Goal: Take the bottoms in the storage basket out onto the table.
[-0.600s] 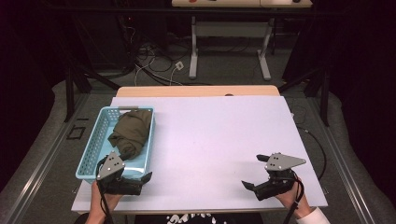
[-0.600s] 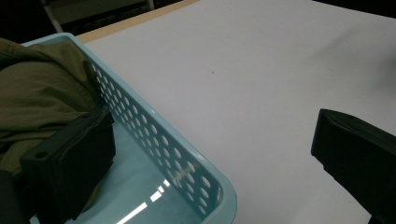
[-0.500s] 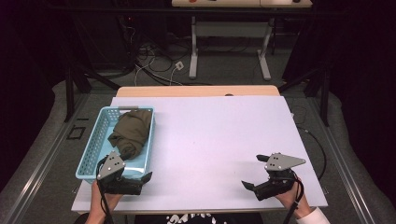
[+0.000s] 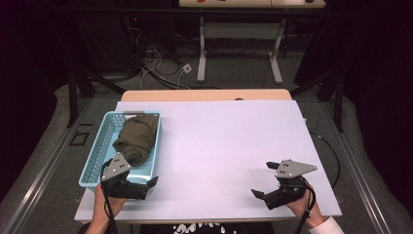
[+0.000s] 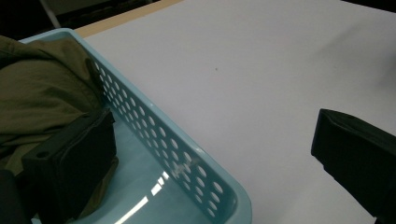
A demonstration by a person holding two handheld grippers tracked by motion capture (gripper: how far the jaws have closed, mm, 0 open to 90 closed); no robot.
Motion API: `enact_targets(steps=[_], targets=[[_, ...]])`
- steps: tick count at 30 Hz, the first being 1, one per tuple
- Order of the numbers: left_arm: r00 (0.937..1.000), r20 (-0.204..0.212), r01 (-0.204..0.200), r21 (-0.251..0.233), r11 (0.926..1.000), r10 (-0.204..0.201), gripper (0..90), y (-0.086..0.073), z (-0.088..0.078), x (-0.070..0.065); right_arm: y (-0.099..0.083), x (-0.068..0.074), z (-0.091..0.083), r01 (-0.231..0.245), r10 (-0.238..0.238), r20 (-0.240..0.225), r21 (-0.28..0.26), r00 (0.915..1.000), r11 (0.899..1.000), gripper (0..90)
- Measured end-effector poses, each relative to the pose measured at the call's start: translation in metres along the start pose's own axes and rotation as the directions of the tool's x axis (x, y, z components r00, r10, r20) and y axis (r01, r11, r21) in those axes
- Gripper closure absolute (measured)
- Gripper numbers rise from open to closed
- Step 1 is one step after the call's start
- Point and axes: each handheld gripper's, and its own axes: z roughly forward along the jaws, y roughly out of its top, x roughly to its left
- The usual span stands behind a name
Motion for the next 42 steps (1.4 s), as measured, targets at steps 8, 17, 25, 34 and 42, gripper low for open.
enact_targets(steps=[8, 17, 25, 34, 42], targets=[[0.9999, 0.013, -0.002, 0.017, 0.9999, 0.002, 0.0, 0.005, 0.004, 0.006, 0.0, -0.001, 0.001, 0.004, -0.004, -0.006, 0.005, 1.0, 1.0, 0.1], [0.9998, 0.019, -0.007, 0.03, 0.9995, 0.007, 0.0, 0.01, 0.007, 0.013, 0.0, -0.001, 0.002, 0.007, -0.007, -0.008, 0.008, 0.9999, 1.0, 0.1], [0.9999, 0.015, 0.006, 0.036, 0.9993, -0.007, 0.0, 0.014, 0.009, 0.02, 0.0, -0.001, 0.003, 0.011, -0.01, -0.007, 0.011, 0.9999, 1.0, 0.1], [0.9998, 0.016, 0.014, 0.048, 0.9987, -0.015, 0.0, 0.018, 0.013, 0.027, 0.0, -0.001, 0.003, 0.01, -0.01, -0.006, 0.014, 0.9999, 1.0, 0.1], [0.9998, 0.005, 0.02, 0.057, 0.9982, -0.02, 0.0, 0.022, 0.018, 0.033, 0.0, -0.001, 0.003, 0.011, -0.011, -0.006, 0.015, 0.9999, 1.0, 0.2]])
